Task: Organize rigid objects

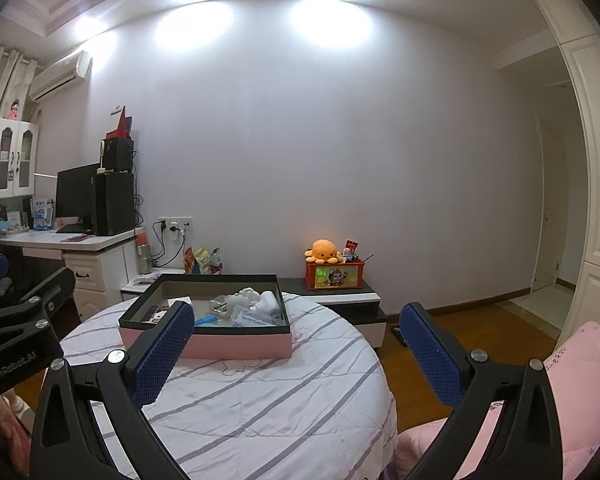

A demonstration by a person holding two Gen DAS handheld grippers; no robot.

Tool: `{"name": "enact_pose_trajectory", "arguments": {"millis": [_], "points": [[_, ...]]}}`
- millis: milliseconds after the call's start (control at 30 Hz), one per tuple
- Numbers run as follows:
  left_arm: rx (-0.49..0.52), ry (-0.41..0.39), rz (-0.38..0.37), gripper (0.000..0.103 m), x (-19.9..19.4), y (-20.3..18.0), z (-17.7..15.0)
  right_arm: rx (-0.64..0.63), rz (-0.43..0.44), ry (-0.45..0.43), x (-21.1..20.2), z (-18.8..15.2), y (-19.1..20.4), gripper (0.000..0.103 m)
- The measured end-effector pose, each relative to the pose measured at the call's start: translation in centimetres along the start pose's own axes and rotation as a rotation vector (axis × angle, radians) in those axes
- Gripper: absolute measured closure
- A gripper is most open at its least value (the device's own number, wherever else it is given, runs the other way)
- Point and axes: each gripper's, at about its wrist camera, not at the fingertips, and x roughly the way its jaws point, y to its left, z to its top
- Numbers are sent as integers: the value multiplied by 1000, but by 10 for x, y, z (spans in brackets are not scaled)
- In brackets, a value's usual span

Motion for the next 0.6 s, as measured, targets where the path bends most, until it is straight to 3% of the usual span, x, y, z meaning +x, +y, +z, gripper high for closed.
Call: {"name": "enact_pose_trajectory", "arguments": {"millis": [600], "points": [[-11,34,18,0,13,7,-1,-4,-4,4,3,-2,1,0]]}}
